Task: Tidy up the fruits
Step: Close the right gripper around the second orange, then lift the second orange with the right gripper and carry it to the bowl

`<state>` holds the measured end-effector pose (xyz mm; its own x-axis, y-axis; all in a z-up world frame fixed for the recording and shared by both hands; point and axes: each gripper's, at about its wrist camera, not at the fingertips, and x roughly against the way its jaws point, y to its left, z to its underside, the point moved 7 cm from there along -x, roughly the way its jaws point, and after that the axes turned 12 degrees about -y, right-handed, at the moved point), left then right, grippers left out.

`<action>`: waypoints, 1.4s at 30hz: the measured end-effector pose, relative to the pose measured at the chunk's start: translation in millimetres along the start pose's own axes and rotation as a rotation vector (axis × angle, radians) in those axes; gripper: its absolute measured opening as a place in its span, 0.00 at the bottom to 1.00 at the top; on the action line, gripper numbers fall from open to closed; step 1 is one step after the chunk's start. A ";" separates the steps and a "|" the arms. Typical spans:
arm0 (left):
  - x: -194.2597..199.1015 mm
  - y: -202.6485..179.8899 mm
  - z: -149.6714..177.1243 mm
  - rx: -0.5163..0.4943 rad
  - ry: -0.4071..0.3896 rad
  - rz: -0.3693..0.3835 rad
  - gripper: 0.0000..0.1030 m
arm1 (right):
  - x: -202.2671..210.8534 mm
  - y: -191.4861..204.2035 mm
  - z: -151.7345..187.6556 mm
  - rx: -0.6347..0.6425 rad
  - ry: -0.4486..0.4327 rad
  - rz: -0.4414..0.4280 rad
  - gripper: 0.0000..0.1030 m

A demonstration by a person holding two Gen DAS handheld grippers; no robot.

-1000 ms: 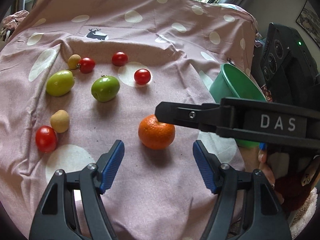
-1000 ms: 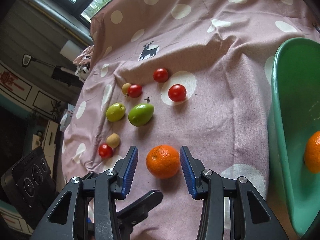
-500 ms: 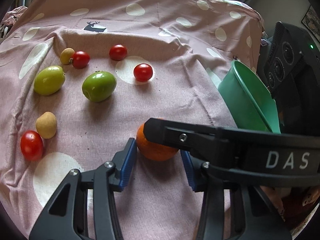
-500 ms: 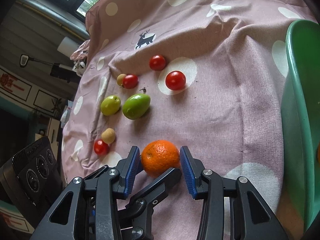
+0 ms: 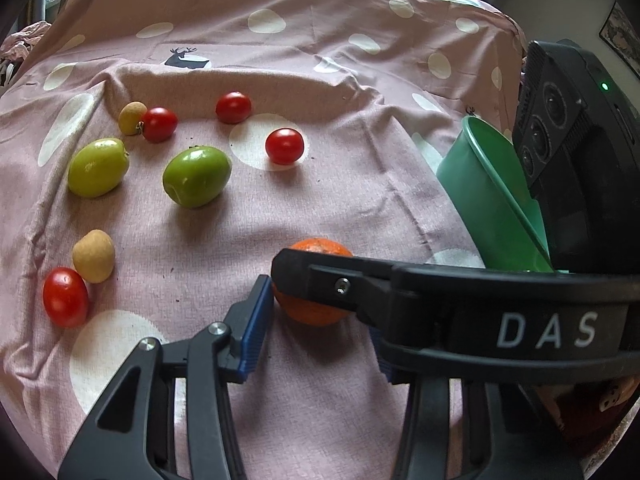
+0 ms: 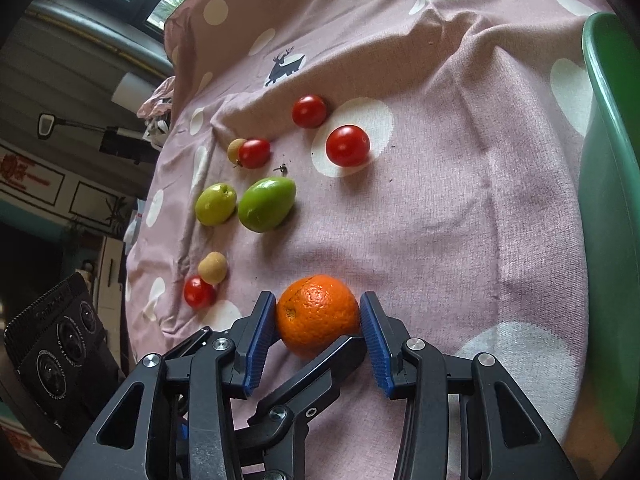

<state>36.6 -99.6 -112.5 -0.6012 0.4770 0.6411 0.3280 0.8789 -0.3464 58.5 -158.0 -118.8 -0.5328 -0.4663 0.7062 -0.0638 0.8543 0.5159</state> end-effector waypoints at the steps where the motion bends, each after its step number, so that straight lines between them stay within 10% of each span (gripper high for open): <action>1: 0.0 -0.1 0.0 0.001 -0.001 -0.002 0.44 | 0.1 0.7 0.4 0.007 -0.001 0.002 0.44; 42: 95.3 -66.1 -61.5 -0.181 -0.294 -0.003 0.42 | 111.4 67.2 -25.0 0.215 -0.358 -0.038 0.44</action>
<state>2.5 -112.4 13.6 -0.7779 0.4781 0.4078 0.4343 0.8781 -0.2009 15.9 -158.2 6.7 -0.7840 -0.4214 0.4558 -0.2435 0.8842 0.3987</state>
